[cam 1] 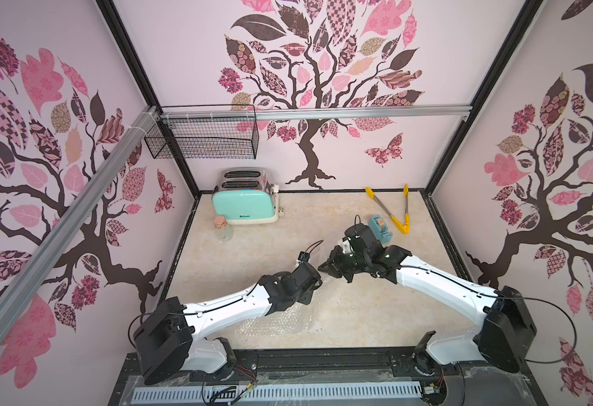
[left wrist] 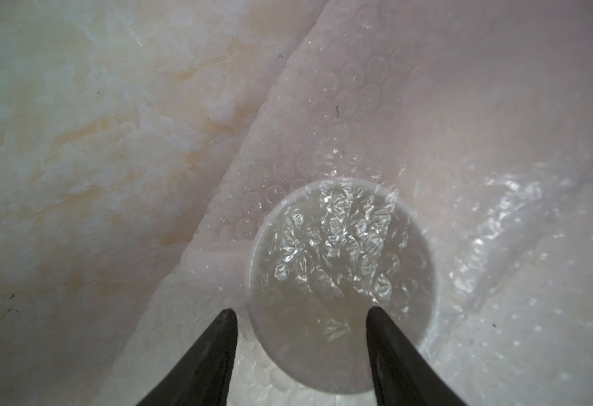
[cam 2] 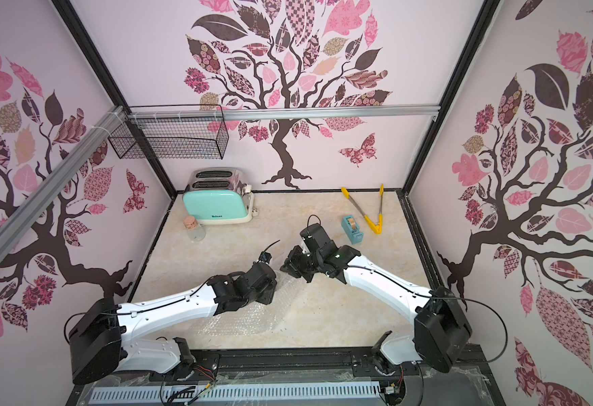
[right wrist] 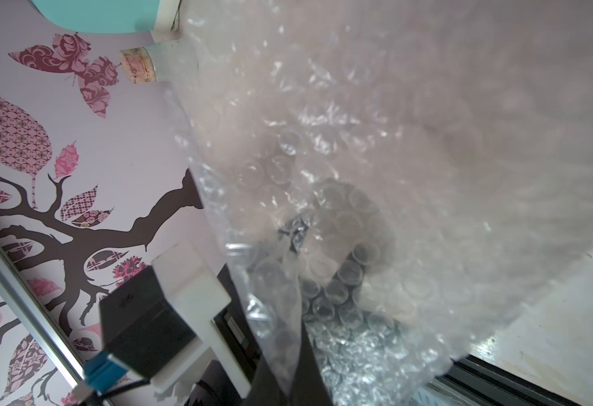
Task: Wrap mugs in bubble wrap
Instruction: Wrap the mug in bubble wrap.
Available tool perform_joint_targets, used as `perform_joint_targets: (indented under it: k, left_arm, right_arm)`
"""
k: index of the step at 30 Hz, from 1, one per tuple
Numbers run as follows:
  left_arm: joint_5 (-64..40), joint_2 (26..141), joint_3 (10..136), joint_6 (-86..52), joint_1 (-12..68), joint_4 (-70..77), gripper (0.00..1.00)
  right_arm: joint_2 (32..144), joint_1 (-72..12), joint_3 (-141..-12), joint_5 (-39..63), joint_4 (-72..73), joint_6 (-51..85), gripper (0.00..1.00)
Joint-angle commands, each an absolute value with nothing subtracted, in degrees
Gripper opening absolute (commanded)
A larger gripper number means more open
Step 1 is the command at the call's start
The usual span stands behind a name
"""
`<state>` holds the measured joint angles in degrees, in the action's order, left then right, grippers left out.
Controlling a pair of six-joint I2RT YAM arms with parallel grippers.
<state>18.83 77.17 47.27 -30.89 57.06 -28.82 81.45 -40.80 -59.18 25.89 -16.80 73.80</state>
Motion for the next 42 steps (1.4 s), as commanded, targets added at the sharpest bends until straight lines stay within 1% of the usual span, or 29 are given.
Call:
perform_joint_targets:
  k: [1,7,22,27,29,31,33,34,38,42]
  left_arm:
    - [18.1,75.8,45.9,-29.8,57.7,-28.5,0.62]
    - [17.8,74.0,44.3,-29.1,57.7,-26.7,0.60]
    - [15.9,66.9,40.0,-28.1,57.8,-22.6,0.59]
    - [19.1,62.5,39.8,-29.5,57.8,-24.9,0.65]
    - [21.3,60.3,39.7,-29.8,57.8,-25.7,0.73]
    - [22.2,59.0,39.7,-29.8,57.8,-25.8,0.78]
    - [22.6,59.2,39.7,-30.1,57.8,-25.4,0.87]
    - [22.5,60.2,39.9,-30.0,57.7,-25.1,0.89]
    - [21.2,67.6,40.8,-29.6,56.2,-23.4,0.90]
    - [19.5,72.0,41.1,-30.5,52.7,-22.0,0.86]
  right_arm:
    - [85.7,-40.7,-62.6,27.1,-15.7,74.7,0.00]
    - [91.7,-40.6,-64.9,28.4,-14.0,74.9,0.00]
    - [99.6,-39.4,-67.3,28.3,-12.8,73.8,0.00]
    - [100.6,-39.1,-67.7,28.3,-12.7,73.3,0.00]
    - [101.1,-39.1,-68.1,28.6,-12.9,73.1,0.00]
    - [101.5,-39.1,-68.2,28.9,-12.8,72.9,0.00]
    - [101.7,-39.1,-68.2,29.2,-12.7,72.9,0.00]
    - [101.8,-39.1,-68.3,29.4,-12.6,72.9,0.00]
    - [101.7,-39.1,-68.3,29.5,-12.5,73.0,0.00]
    - [101.7,-39.1,-68.2,29.8,-12.3,73.0,0.00]
